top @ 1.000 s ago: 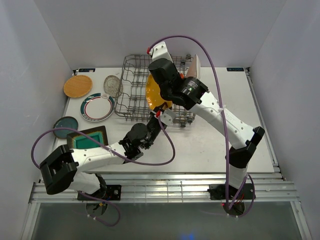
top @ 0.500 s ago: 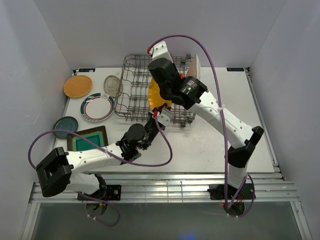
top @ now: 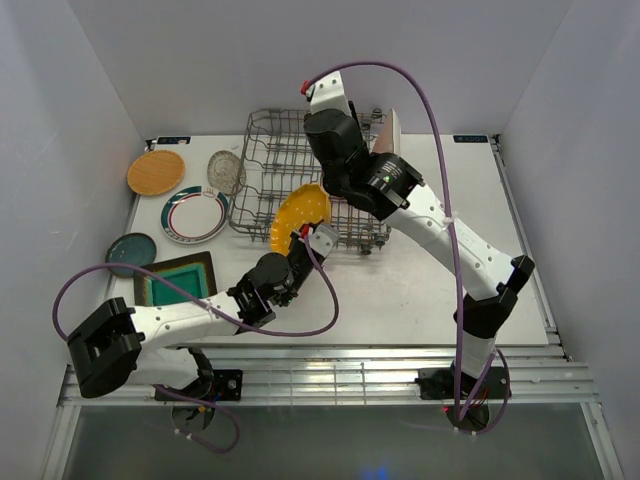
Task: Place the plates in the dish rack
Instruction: Insert the plate into the dish rack.
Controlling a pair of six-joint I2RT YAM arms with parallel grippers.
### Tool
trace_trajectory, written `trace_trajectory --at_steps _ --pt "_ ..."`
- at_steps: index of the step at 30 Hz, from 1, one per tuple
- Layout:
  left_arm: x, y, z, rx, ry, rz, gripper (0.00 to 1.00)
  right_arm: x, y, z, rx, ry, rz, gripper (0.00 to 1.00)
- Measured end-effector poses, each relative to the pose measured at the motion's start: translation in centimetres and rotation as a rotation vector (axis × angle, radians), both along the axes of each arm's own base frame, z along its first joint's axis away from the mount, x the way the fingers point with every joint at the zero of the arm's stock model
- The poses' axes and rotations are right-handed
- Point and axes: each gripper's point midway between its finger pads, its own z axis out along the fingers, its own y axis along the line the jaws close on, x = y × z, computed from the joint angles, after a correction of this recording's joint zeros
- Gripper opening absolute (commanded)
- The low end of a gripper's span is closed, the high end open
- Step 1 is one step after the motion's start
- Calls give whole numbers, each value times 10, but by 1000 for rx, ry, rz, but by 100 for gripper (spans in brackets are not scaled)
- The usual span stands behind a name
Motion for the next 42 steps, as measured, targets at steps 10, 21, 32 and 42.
trace_trajectory --at_steps 10,21,32,42 --pt "3 7 1 -25 -9 28 0 -1 -3 1 5 -8 -4 60" --pt "23 25 9 -100 23 73 0 -13 -24 24 59 -50 -18 66" --pt "51 26 47 -234 47 62 0 -45 -70 37 179 -131 -9 98" --pt "92 19 60 -295 96 46 0 -73 -100 80 389 -270 52 90"
